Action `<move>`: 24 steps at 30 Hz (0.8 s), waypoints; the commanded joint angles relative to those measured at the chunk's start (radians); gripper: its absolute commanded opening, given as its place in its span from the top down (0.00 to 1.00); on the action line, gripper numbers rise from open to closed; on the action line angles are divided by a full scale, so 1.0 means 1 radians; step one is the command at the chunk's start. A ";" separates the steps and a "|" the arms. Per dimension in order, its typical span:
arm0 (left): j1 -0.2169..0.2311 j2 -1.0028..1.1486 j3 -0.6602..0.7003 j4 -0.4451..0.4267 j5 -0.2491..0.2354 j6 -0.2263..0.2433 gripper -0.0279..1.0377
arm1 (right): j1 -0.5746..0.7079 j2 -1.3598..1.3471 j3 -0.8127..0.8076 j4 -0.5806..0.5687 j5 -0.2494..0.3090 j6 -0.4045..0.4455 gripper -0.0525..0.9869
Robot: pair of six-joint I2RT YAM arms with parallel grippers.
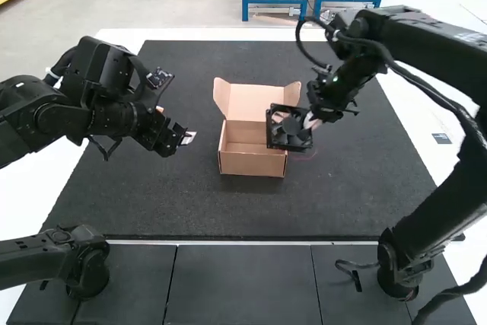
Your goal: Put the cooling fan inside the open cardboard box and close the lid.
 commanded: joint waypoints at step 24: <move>0.002 -0.019 -0.039 0.033 -0.025 0.017 0.07 | 0.134 0.410 0.398 -0.048 0.012 0.000 0.97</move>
